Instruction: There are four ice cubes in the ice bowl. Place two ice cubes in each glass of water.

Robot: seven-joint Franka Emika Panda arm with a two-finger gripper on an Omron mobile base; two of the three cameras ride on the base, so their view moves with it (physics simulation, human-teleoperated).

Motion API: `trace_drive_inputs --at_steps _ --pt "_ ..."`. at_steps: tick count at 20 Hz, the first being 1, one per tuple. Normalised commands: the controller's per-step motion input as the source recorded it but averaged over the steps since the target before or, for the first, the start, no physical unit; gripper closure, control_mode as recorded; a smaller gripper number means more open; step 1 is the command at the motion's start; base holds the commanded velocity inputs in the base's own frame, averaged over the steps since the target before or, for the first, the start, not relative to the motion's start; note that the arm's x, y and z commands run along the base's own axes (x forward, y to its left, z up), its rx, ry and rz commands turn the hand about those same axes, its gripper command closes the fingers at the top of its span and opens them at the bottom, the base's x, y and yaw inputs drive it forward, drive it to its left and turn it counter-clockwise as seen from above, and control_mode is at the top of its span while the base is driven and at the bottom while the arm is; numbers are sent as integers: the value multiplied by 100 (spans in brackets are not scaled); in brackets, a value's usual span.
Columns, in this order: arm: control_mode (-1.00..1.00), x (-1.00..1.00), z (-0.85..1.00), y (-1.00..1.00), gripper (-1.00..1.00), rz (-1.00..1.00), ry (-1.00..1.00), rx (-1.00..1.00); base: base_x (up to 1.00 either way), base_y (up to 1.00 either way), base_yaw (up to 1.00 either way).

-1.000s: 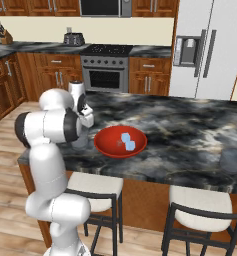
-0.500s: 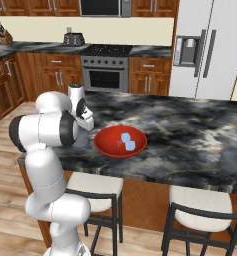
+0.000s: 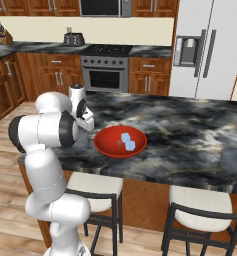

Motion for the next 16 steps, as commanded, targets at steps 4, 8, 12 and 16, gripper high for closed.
trace_drive_inputs --at_steps 4,8,12,16 --pt "-100 7 46 -1 -100 2 0 0 0 0 0" --pt "-100 -23 73 -32 -100 0 0 0 0 0 0" --pt "-100 -50 6 -94 -100 0 6 0 0 0 0" --pt "-100 -30 -1 -100 -100 -1 10 0 0 0 0"
